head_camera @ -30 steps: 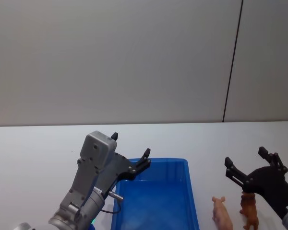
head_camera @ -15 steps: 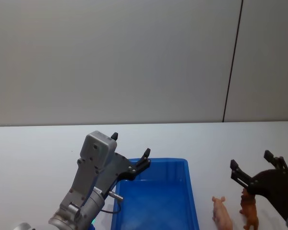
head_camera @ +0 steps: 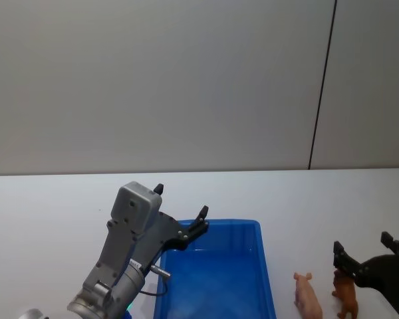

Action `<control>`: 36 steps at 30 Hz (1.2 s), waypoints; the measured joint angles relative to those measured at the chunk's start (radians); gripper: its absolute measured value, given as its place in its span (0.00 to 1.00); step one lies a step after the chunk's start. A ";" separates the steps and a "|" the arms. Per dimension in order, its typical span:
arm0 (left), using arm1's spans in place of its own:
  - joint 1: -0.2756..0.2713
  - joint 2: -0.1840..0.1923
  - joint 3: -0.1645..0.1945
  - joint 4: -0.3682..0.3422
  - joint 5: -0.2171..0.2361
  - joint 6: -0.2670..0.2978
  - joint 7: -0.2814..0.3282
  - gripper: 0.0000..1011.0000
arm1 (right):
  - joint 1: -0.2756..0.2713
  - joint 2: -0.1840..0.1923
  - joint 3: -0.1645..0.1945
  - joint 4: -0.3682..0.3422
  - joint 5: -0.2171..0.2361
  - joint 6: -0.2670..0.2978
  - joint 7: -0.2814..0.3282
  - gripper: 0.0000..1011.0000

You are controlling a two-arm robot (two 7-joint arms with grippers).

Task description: Pick up the two dolls from the table and place them into the box.

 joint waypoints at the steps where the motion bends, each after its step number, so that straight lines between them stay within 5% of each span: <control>1: 0.000 0.000 0.000 0.000 0.000 0.000 0.000 0.99 | 0.000 0.000 0.000 0.000 0.000 0.000 0.000 0.99; 17: 0.000 0.000 0.000 0.000 0.000 0.000 0.000 0.99 | -0.033 -0.015 -0.009 0.003 -0.011 0.092 -0.045 0.99; 36: 0.000 0.000 0.000 0.000 0.000 0.000 0.000 0.99 | -0.034 -0.054 -0.031 0.056 -0.048 0.119 -0.049 0.98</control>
